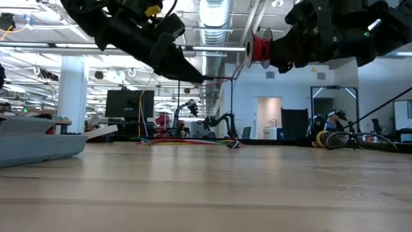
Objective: Coil cords
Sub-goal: Uncoil the red wire from the black spool
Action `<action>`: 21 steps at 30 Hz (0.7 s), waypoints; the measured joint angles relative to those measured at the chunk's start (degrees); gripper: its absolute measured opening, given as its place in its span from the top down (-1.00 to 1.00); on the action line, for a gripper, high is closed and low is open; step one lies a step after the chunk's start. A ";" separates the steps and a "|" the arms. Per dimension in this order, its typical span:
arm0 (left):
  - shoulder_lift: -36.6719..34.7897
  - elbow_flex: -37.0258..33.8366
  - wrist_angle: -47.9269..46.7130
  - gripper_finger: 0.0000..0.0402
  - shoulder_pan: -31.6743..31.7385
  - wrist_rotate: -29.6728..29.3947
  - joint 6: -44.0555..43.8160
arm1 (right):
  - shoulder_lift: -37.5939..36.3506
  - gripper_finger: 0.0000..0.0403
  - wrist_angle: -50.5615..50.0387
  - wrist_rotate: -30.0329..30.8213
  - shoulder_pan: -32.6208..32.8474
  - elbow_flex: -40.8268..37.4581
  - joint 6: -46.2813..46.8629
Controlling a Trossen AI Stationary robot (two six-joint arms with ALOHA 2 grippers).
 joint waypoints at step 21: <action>0.00 0.02 4.58 0.15 -1.28 6.52 1.18 | 9.28 0.47 13.34 -1.71 0.96 0.56 1.77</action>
